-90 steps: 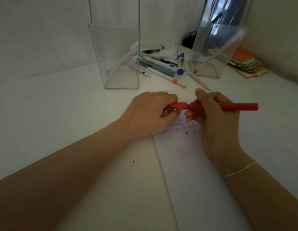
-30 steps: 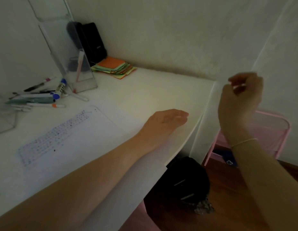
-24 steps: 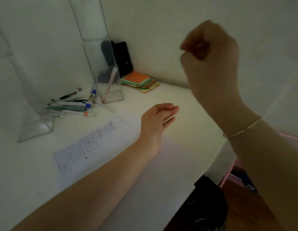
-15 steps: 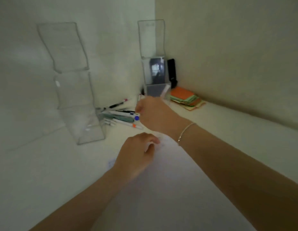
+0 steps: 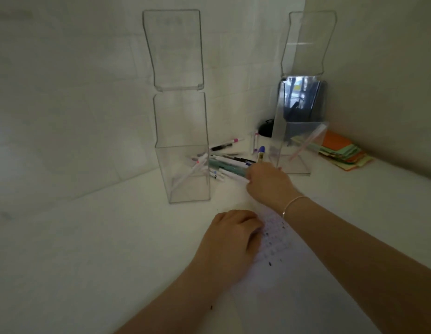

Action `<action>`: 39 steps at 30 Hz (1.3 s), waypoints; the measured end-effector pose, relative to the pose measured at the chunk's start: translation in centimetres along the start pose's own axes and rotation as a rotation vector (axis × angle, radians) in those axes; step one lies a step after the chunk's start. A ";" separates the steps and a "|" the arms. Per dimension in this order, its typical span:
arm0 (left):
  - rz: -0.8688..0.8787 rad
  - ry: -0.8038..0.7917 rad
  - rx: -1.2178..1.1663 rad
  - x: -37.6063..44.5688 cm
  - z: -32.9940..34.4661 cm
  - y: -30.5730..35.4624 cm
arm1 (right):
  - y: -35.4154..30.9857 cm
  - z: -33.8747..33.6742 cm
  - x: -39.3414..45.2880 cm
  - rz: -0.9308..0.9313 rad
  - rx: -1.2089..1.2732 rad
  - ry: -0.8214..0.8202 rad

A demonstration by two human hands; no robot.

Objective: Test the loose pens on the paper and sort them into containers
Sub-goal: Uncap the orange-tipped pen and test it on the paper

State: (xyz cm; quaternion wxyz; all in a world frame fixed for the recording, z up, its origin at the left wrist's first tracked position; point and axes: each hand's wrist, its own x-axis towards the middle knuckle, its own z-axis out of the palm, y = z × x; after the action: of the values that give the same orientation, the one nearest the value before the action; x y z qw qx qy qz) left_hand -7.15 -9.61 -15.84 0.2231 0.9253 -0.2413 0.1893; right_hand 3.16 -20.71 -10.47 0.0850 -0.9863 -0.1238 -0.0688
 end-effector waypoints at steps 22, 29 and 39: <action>-0.316 0.046 -0.568 0.8 -2.4 1.0 | 0.4 -6.1 -4.8 0.195 1.105 -0.541; -0.295 0.112 -0.571 0.9 -2.3 1.2 | 0.0 -4.2 -5.5 0.088 1.093 -0.409; -0.198 0.083 -0.833 1.2 -4.1 2.4 | 1.1 -7.3 -5.9 -0.169 1.264 -0.538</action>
State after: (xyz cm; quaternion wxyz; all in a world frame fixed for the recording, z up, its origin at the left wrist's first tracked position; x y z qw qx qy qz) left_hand -8.41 -9.86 -11.09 0.6044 0.7664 -0.1979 0.0903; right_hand -3.04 -24.46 -4.40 0.6041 -0.7172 -0.2336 0.2571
